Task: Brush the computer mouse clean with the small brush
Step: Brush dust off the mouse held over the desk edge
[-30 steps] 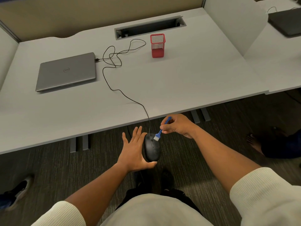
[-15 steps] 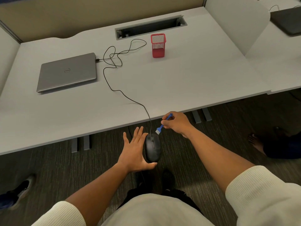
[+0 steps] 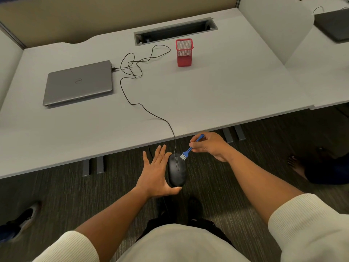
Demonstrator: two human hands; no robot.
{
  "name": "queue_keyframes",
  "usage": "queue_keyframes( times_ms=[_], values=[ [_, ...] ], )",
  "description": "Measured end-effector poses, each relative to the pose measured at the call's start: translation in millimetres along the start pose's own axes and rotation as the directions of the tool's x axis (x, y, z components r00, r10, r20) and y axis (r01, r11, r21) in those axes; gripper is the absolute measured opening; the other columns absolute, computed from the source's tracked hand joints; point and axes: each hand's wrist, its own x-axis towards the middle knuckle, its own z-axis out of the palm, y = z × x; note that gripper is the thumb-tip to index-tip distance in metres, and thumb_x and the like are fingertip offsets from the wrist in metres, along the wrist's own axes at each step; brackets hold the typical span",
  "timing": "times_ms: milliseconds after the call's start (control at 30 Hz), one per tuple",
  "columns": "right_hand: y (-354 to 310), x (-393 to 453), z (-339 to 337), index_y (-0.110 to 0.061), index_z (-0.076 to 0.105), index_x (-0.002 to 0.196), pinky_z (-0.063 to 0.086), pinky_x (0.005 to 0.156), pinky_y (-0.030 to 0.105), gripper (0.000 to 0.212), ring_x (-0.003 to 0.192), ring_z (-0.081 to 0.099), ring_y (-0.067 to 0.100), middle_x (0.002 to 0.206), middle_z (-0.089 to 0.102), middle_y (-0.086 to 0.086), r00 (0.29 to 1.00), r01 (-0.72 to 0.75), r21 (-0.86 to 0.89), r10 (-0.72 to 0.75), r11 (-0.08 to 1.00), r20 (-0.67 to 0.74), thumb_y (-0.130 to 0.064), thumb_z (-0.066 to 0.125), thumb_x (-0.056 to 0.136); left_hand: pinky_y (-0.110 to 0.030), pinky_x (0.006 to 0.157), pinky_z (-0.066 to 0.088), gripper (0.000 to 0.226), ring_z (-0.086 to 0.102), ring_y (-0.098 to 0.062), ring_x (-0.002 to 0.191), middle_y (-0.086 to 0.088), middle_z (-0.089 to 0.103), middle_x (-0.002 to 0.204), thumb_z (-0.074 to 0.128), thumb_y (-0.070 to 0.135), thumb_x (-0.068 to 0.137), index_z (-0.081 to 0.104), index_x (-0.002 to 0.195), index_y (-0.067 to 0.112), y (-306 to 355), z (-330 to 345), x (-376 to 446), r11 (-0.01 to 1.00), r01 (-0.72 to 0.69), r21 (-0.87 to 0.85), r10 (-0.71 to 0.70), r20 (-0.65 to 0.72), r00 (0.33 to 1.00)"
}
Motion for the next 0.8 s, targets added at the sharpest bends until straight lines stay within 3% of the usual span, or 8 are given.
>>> queue_keyframes(
  times_ms=[100,167,300,367,500,633,800],
  values=[
    [-1.9,-3.1,-2.3,-0.006,0.074,0.094,0.060,0.076,0.027,0.019,0.091,0.075,0.022,0.088,0.076,0.006,0.986,-0.030,-0.021,0.033,0.999,0.166,-0.001,0.081,0.077,-0.058,0.115,-0.025,0.130,-0.027,-0.013,0.150,-0.004,-0.008,0.169,0.052,0.096,0.061,0.013,0.158,0.019,-0.8,1.2,-0.9,1.000,-0.001,0.011,0.001,0.001,1.000],
    [-1.5,-4.3,-1.1,-0.006,0.074,0.093,0.059,0.075,0.025,0.017,0.088,0.076,0.020,0.083,0.075,0.004,0.982,-0.018,-0.091,0.034,0.996,0.184,-0.001,0.080,0.078,-0.058,0.115,-0.024,0.130,-0.025,-0.014,0.151,-0.004,-0.006,0.169,0.053,0.096,0.061,0.015,0.158,0.019,-1.5,2.2,-1.6,1.000,-0.003,0.006,0.003,-0.001,1.000],
    [3.7,-1.0,0.9,-0.014,0.074,0.092,0.058,0.073,0.022,0.012,0.087,0.073,0.015,0.092,0.074,0.004,0.996,0.059,-0.252,-0.074,0.966,-0.050,-0.007,0.078,0.082,-0.059,0.116,-0.023,0.130,-0.024,-0.014,0.151,-0.004,-0.005,0.169,0.053,0.095,0.061,0.015,0.158,0.019,-3.2,2.6,-3.5,1.000,-0.003,-0.010,0.003,-0.006,1.000],
    [5.5,0.0,-1.5,-0.012,0.075,0.093,0.060,0.080,0.027,0.013,0.092,0.073,0.019,0.097,0.074,0.007,0.995,0.059,-0.179,-0.072,0.982,-0.071,-0.007,0.078,0.082,-0.058,0.115,-0.024,0.129,-0.026,-0.013,0.151,-0.004,-0.006,0.169,0.053,0.095,0.061,0.013,0.158,0.020,-3.3,2.3,-4.1,1.000,-0.001,-0.017,0.001,-0.007,1.000],
    [2.1,-5.1,-3.0,-0.010,0.078,0.087,0.060,0.078,0.029,0.015,0.093,0.075,0.023,0.094,0.077,0.010,0.993,0.022,0.029,-0.026,0.999,0.119,-0.003,0.083,0.075,-0.062,0.116,-0.020,0.129,-0.021,-0.016,0.153,-0.005,-0.004,0.169,0.051,0.096,0.061,0.016,0.158,0.019,0.0,2.0,-3.2,0.999,0.012,-0.040,-0.012,-0.014,1.000],
    [3.1,-6.6,2.2,-0.007,0.077,0.088,0.060,0.076,0.027,0.018,0.094,0.075,0.025,0.088,0.077,0.008,0.963,-0.043,-0.058,0.057,0.997,0.264,-0.002,0.084,0.073,-0.063,0.116,-0.019,0.128,-0.017,-0.020,0.154,-0.006,-0.001,0.169,0.053,0.095,0.060,0.019,0.157,0.019,3.0,1.3,-1.3,0.998,0.021,-0.060,-0.022,-0.011,1.000],
    [7.5,-8.6,1.2,-0.012,0.076,0.085,0.061,0.075,0.026,0.013,0.086,0.076,0.018,0.082,0.076,0.004,0.993,0.035,-0.152,-0.018,0.988,0.116,-0.004,0.082,0.077,-0.064,0.116,-0.018,0.128,-0.018,-0.019,0.153,-0.006,-0.001,0.169,0.052,0.095,0.060,0.019,0.157,0.018,1.1,2.6,-2.4,0.999,0.024,-0.045,-0.024,-0.006,1.000]
  ],
)
